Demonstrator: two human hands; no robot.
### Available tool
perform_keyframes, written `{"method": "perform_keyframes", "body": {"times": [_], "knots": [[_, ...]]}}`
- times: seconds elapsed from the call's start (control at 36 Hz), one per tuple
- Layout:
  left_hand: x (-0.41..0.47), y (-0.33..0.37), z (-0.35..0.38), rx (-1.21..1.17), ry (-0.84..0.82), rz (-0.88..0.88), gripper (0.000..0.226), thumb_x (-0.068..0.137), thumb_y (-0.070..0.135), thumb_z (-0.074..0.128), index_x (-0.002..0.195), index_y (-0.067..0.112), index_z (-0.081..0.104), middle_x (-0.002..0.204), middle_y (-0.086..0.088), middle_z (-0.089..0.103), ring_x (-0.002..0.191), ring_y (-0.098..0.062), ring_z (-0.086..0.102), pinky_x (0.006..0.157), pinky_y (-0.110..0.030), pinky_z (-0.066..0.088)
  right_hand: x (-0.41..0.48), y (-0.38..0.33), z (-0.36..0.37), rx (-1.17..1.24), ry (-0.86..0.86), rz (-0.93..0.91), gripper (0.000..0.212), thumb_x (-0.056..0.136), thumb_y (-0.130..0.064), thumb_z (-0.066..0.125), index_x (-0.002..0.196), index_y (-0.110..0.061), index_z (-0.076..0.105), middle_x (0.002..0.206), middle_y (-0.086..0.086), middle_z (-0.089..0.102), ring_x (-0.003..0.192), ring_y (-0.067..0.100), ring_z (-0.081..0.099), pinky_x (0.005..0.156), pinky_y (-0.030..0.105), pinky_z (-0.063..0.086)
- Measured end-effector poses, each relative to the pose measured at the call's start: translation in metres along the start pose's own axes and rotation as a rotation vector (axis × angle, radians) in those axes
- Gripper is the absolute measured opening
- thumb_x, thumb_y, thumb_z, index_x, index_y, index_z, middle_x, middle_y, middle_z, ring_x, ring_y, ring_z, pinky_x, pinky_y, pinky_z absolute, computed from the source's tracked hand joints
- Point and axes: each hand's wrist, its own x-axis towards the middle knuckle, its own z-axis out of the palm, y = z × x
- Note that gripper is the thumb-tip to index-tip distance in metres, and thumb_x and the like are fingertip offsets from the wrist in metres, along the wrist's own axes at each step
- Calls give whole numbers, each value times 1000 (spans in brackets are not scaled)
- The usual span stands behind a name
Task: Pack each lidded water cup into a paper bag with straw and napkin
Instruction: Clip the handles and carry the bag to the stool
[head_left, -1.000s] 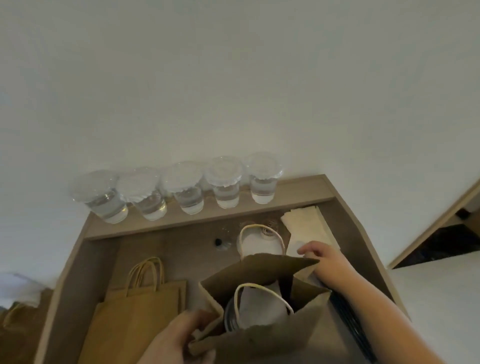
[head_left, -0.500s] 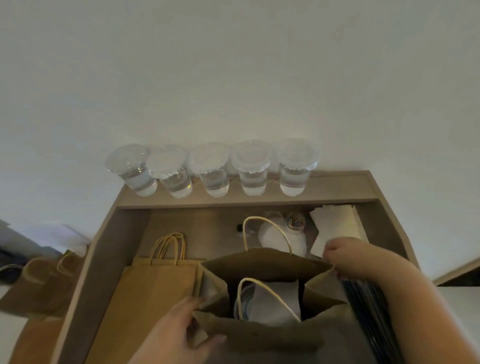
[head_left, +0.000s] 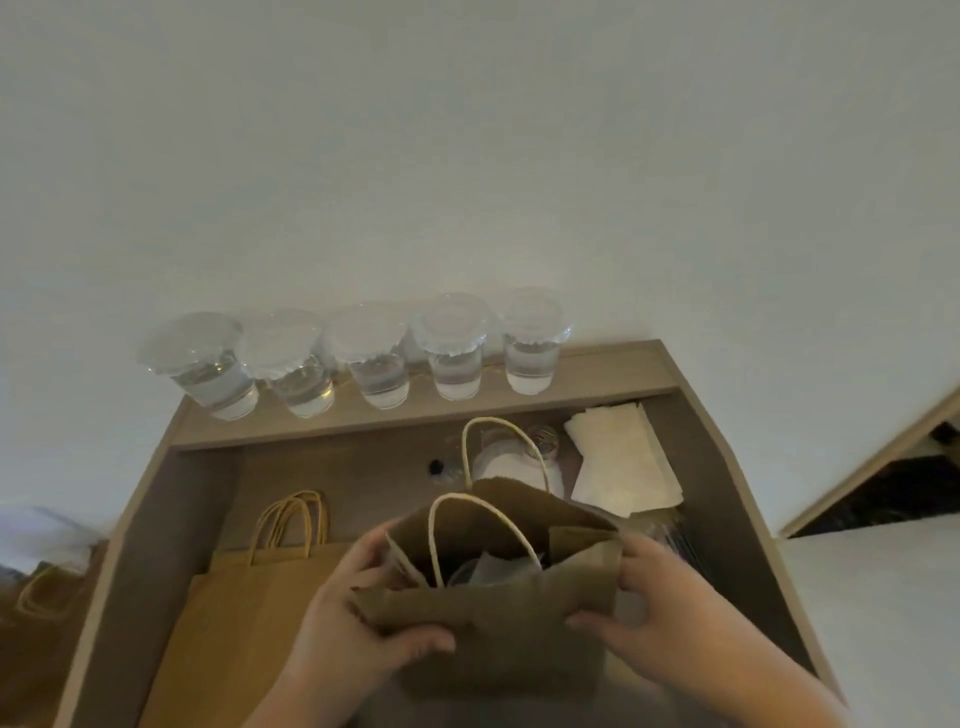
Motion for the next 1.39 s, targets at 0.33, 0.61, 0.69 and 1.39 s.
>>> {"method": "perform_keyframes", "body": {"times": [0.33,0.61,0.69,1.39], "knots": [[16,3,11,-119,0,106,89,61,53,99,140,38,59,116,3,71,106,-21,70,94,-42,57,3,-2,-7,306,219,-133,115,53,-77,91,148,-74,26,128,-24,58,125,0,56,105,20,42],[12,34,6,-144,-4,67,12,77,29,83,89,28,86,95,1,81,95,-16,75,91,-35,59,3,-14,-14,305,78,-242,23,91,-26,85,111,-33,78,118,-11,76,116,12,68,105,39,50],[7,36,4,-90,-31,59,12,81,31,81,90,38,84,95,8,81,94,-10,75,88,-24,57,-1,-20,-10,361,25,-209,33,95,-22,81,121,-43,79,115,-12,79,115,7,70,105,30,50],[-23,20,14,1,277,-46,119,37,67,99,143,56,47,118,20,64,110,2,63,90,-25,50,3,-28,28,630,58,-210,22,88,-54,75,104,-40,84,100,-6,83,94,7,77,80,18,56]]}}
